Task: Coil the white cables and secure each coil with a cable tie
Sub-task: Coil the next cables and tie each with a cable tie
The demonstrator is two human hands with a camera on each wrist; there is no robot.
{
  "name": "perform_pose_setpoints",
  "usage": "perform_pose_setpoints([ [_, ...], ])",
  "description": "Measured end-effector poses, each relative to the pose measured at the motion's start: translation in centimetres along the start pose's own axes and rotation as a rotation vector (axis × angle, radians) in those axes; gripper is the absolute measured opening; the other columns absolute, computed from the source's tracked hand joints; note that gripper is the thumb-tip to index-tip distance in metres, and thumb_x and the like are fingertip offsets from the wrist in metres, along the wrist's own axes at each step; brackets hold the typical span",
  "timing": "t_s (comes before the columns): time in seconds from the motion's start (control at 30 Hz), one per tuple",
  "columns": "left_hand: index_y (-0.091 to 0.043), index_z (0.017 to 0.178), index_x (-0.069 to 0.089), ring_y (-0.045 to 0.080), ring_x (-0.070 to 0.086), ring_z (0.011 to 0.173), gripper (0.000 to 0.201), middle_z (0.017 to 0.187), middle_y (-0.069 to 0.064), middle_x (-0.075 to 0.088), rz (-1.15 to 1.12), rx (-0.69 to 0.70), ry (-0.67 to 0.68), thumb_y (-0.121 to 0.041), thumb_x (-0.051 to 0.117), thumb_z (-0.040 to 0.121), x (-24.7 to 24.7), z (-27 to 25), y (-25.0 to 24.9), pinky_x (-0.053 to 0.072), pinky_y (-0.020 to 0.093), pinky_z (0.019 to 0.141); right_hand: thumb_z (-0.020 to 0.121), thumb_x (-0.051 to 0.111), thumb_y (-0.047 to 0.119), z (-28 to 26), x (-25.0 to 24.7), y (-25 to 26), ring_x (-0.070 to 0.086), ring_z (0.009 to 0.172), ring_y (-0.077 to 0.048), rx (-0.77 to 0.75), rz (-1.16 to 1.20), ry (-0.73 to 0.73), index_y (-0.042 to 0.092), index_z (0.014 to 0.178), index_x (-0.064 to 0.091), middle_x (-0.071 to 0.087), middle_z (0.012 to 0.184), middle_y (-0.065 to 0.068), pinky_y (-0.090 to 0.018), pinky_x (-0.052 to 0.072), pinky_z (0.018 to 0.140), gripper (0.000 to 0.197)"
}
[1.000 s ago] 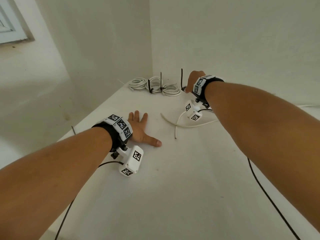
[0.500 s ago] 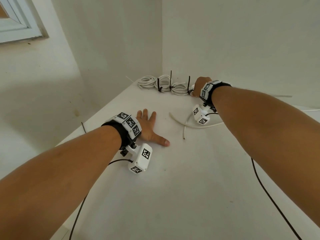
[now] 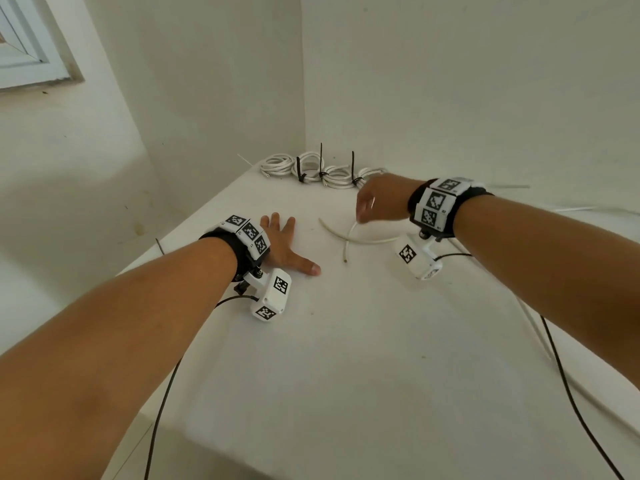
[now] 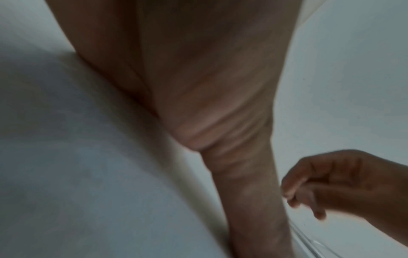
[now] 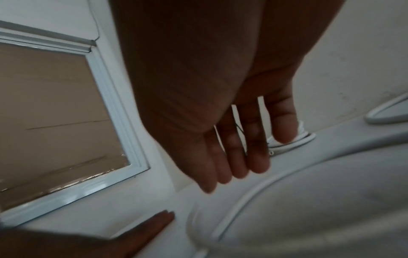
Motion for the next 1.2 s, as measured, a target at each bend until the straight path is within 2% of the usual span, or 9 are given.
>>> perform_pose_setpoints([
  [0.17, -0.022, 0.157, -0.014, 0.034, -0.011, 0.152, 0.135, 0.164, 0.012, -0.017, -0.031, 0.004, -0.047, -0.09, 0.056, 0.064, -0.1, -0.3, 0.0, 0.008, 0.054, 0.119, 0.086, 0.072, 0.028, -3.2, 3.0, 0.9, 0.062, 0.104, -0.016, 0.009, -0.031, 0.096, 0.019, 0.11, 0.072, 0.069, 0.109, 0.005, -0.029, 0.049, 0.092, 0.025],
  [0.4, -0.023, 0.158, -0.009, 0.032, -0.01, 0.152, 0.123, 0.165, 0.011, -0.013, -0.106, 0.003, -0.068, -0.081, 0.059, 0.072, 0.0, -0.9, -0.1, 0.007, 0.053, 0.12, 0.093, 0.059, 0.022, -6.0, 3.5, 1.9, 0.059, 0.102, -0.019, -0.036, 0.009, 0.058, 0.027, 0.096, 0.064, 0.063, 0.105, 0.006, -0.034, 0.049, 0.089, 0.008],
  [0.53, -0.03, 0.158, 0.011, 0.026, 0.008, 0.153, 0.121, 0.167, 0.004, 0.008, -0.341, 0.117, -0.06, -0.087, 0.056, 0.061, -1.3, -2.0, -0.4, 0.011, 0.049, 0.122, 0.098, 0.054, 0.028, -8.5, 1.5, 2.2, 0.056, 0.095, -0.016, -0.141, 0.087, 0.007, 0.023, 0.105, 0.063, 0.061, 0.104, 0.008, -0.029, 0.043, 0.08, 0.012],
  [0.67, -0.019, 0.126, 0.064, 0.018, 0.055, 0.127, 0.048, 0.134, 0.0, 0.063, -0.951, 0.304, -0.138, -0.05, 0.054, 0.091, -3.7, -4.3, -3.5, 0.037, 0.031, 0.098, 0.1, 0.053, 0.025, -10.7, -1.0, 2.0, 0.05, 0.079, 0.0, -0.198, 0.14, -0.094, 0.02, 0.107, 0.063, 0.057, 0.091, 0.015, -0.014, 0.035, 0.07, 0.014],
  [0.73, -0.01, 0.108, 0.07, 0.023, 0.069, 0.106, 0.035, 0.111, 0.006, 0.074, -1.055, 0.407, -0.088, -0.029, 0.04, 0.103, -4.4, -5.9, -6.4, 0.043, 0.039, 0.095, 0.1, 0.053, 0.023, -11.6, -2.2, 2.0, 0.048, 0.075, 0.002, -0.219, 0.162, -0.162, 0.018, 0.106, 0.064, 0.054, 0.085, 0.018, -0.008, 0.032, 0.066, 0.013],
  [0.8, -0.003, 0.094, 0.068, 0.028, 0.067, 0.075, 0.041, 0.084, 0.012, 0.071, -1.145, 0.492, -0.029, -0.026, 0.036, 0.105, -4.5, -7.7, -9.2, 0.05, 0.042, 0.084, 0.1, 0.054, 0.023, -12.6, -3.3, 1.7, 0.048, 0.073, -0.002, -0.221, 0.208, -0.238, 0.016, 0.105, 0.064, 0.056, 0.084, 0.013, -0.01, 0.035, 0.066, 0.014],
  [0.87, -0.007, 0.08, 0.062, 0.019, 0.043, 0.051, 0.043, 0.061, 0.005, 0.051, -1.225, 0.533, -0.018, -0.028, 0.034, 0.105, -4.7, -9.2, -11.0, 0.043, 0.036, 0.063, 0.099, 0.055, 0.024, -13.5, -4.3, 0.6, 0.053, 0.074, -0.011, -0.185, 0.27, -0.306, 0.018, 0.104, 0.065, 0.062, 0.085, 0.007, -0.021, 0.041, 0.069, 0.013],
  [1.0, -0.016, 0.071, 0.047, 0.011, 0.017, 0.048, 0.043, 0.055, -0.005, 0.023, -1.354, 0.642, 0.088, -0.034, 0.03, 0.106, -4.8, -11.8, -14.5, 0.019, 0.026, 0.05, 0.098, 0.057, 0.024, -15.7, -5.6, -1.8, 0.05, 0.061, 0.0, -0.132, 0.352, -0.396, 0.02, 0.097, 0.065, 0.061, 0.074, 0.011, -0.02, 0.039, 0.064, 0.009],
  [1.2, -0.011, 0.087, 0.053, 0.008, 0.026, 0.035, 0.036, 0.045, -0.008, 0.028, -1.504, 0.859, 0.232, -0.025, 0.028, 0.107, -4.8, -15.4, -18.6, 0.038, 0.024, 0.052, 0.093, 0.066, 0.036, -18.4, -6.2, -4.2, 0.04, 0.059, -0.006, -0.099, 0.518, -0.497, 0.008, 0.089, 0.068, 0.053, 0.069, 0.0, -0.014, 0.035, 0.057, 0.029],
])
Point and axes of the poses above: each hand's wrist, its own z-axis towards the middle knuckle, its own x-axis out of the palm, y = z × x, the point moved 6 cm from there along z, towards the middle knuckle
